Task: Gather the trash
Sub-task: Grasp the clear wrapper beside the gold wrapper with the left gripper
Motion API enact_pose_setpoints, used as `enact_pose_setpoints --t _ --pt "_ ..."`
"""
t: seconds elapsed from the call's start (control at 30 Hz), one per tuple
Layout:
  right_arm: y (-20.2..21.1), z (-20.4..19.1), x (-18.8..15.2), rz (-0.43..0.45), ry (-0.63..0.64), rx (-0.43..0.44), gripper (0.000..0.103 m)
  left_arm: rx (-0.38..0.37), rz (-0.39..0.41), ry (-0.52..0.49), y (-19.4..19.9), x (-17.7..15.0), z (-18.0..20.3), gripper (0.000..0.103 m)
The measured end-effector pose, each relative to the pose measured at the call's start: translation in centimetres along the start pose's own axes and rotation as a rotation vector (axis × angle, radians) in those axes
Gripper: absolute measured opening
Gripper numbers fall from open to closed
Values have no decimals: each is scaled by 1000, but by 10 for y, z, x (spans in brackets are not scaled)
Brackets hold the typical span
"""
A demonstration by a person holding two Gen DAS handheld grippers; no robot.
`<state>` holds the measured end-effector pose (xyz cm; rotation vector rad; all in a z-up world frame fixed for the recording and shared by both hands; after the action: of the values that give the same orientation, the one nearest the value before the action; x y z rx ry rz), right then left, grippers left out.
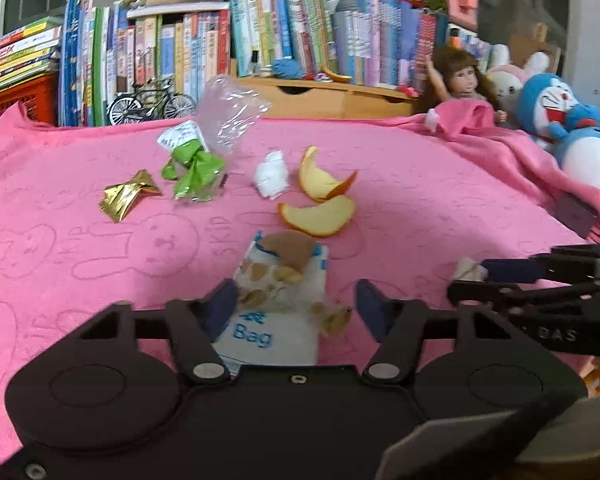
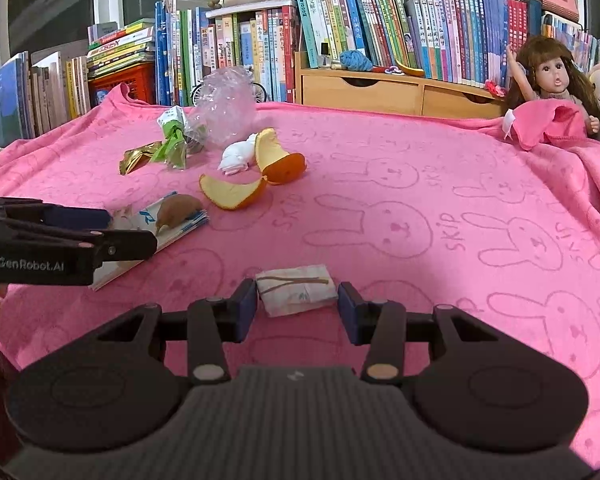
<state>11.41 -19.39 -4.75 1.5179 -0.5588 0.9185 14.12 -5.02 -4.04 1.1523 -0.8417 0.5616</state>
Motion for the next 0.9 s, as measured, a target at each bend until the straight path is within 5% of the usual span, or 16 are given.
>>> enact_pose_setpoints --t 0.13,0.2,0.37,0.43,0.47,0.5,0.57,0.73,0.9 --pt "1 0 -1 4 -11 4 51 -4 5 -21 6 0 3 37" --pt "2 -1 -1 6 -16 8 51 -13 -1 -20 10 0 5 19" --pt "8 -6 -2 15 -19 22 51 -20 4 -29 18 0 7 16" --pt "10 -7 -3 17 -18 25 51 -8 35 -34 22 4 6 20" --pt "11 -8 -3 17 -15 24 51 4 66 -35 24 8 4 34" --pt "12 -8 -3 17 -11 21 51 38 103 -34 24 15 -2 63" --pt "12 -8 -4 16 -13 20 51 129 155 -24 21 29 -19 87" --pt "12 -7 -5 13 -21 21 51 237 121 94 -15 54 -67 85" --pt "9 -8 -6 10 -22 22 51 255 64 218 -50 60 -94 80"
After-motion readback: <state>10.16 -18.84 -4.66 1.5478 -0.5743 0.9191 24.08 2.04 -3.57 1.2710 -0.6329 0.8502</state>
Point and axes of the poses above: each gripper's, at about its wrist camera, not at the fingertips, and y roughly against the way its jaws point, z to its right, x to its top, the point moved 10 cm from there along -y, roughly the way its jaws point, and after that the axes turned 5 degrees about y, right-handed, at the moved point
